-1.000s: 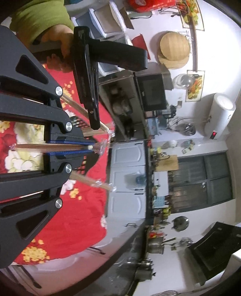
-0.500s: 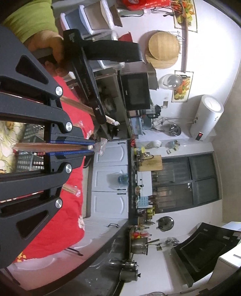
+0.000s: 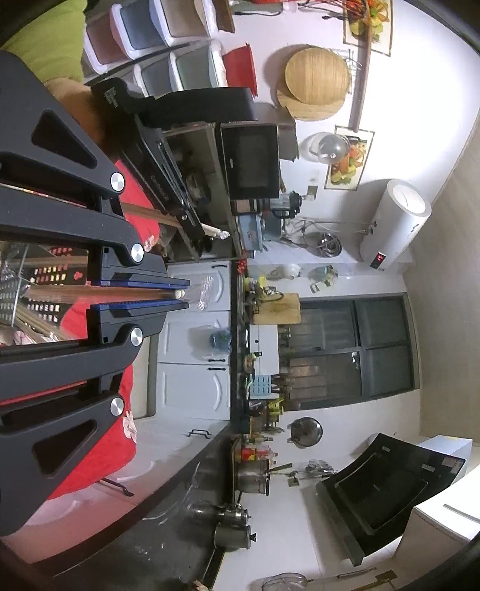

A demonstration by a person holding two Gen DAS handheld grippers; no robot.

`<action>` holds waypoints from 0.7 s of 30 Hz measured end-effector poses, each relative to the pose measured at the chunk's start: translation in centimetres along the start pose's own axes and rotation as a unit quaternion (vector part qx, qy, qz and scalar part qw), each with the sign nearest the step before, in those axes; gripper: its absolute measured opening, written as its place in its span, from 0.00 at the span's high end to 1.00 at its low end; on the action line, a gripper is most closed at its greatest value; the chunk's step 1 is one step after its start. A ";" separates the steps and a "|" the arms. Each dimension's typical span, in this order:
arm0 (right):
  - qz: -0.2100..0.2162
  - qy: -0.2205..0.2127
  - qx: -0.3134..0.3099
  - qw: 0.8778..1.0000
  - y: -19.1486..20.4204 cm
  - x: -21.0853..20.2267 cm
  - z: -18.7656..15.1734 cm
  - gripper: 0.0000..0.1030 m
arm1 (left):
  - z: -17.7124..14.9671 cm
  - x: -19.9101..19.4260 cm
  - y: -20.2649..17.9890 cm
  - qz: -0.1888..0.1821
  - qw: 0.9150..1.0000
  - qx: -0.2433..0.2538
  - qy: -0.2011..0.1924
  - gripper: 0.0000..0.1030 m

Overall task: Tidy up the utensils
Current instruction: 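Lift the chopstick with the left tool over the caddy while the right tool carries its chopstick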

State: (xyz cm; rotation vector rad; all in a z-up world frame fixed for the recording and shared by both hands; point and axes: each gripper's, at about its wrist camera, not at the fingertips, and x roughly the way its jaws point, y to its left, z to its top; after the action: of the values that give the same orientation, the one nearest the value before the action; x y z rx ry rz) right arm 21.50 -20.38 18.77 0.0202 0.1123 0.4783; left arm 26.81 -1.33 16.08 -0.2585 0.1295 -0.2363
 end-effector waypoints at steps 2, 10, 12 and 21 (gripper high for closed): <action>-0.004 -0.002 0.000 1.000 -0.3 0.3 -0.1 0.94 | -0.2 0.9 -0.4 -0.002 1.000 -0.005 -0.006 0.97; -0.008 -0.003 0.013 1.000 -1.5 1.3 -1.0 0.94 | -2.1 3.1 -1.4 -0.017 0.999 0.005 -0.032 0.97; -0.009 -0.001 0.016 1.000 -1.8 1.6 -1.3 0.94 | -2.7 3.5 -1.7 -0.021 0.999 0.013 -0.035 0.97; -0.004 0.008 0.030 1.000 -2.3 3.1 -3.1 0.94 | -5.4 4.8 -0.7 -0.021 0.999 0.020 -0.029 0.97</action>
State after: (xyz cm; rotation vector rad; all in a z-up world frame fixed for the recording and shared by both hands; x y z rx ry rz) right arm 24.90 -21.01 15.32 0.0749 0.1432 0.4678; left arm 30.42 -4.49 10.60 -0.2291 0.0615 -0.2731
